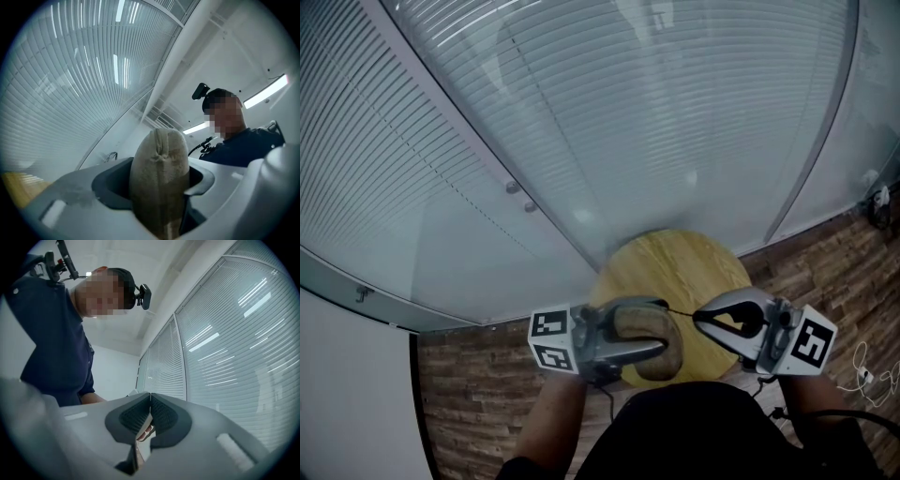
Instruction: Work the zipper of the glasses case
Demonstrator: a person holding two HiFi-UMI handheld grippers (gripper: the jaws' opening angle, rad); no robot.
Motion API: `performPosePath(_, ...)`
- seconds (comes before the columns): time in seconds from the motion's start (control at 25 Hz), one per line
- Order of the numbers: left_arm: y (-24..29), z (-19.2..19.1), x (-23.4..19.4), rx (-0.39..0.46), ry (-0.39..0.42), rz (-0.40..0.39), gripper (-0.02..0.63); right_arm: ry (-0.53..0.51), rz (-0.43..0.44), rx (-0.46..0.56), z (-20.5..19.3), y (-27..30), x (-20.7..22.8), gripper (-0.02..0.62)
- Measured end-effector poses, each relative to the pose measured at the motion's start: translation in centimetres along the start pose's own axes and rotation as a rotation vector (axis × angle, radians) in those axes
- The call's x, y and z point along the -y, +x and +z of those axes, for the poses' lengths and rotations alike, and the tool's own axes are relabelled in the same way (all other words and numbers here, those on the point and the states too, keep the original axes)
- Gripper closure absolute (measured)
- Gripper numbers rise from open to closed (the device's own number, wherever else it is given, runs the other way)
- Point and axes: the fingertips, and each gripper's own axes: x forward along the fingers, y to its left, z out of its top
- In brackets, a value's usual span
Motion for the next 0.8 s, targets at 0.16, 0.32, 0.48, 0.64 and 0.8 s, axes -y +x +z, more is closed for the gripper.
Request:
performPosePath(0.16, -0.2, 2.0, 0.3, 0.069, 0.021, -0.015, 0.311, -0.059, -0.005, 0.011, 0.6, 0.6, -0.3, 0.584)
performPosePath(0.32, -0.6, 3.5, 0.8, 0.108, 0.029, -0.03, 0.311, -0.056, 0.01, 0.042, 1.3, 0.6, -0.2, 0.584)
performPosePath(0.48, -0.6, 3.5, 0.8, 0.148, 0.025, -0.036, 0.311, -0.092, 0.017, 0.053, 1.0, 0.4, -0.9, 0.584)
performPosePath(0.64, -0.4, 4.8, 1.3, 0.231, -0.013, -0.043, 0.312, -0.151, 0.007, 0.033, 1.8, 0.4, -1.4, 0.584)
performPosePath(0.8, -0.4, 5.7, 1.4, 0.292, -0.04, -0.055, 0.313, -0.188, -0.012, 0.032, 2.1, 0.8, -1.7, 0.584)
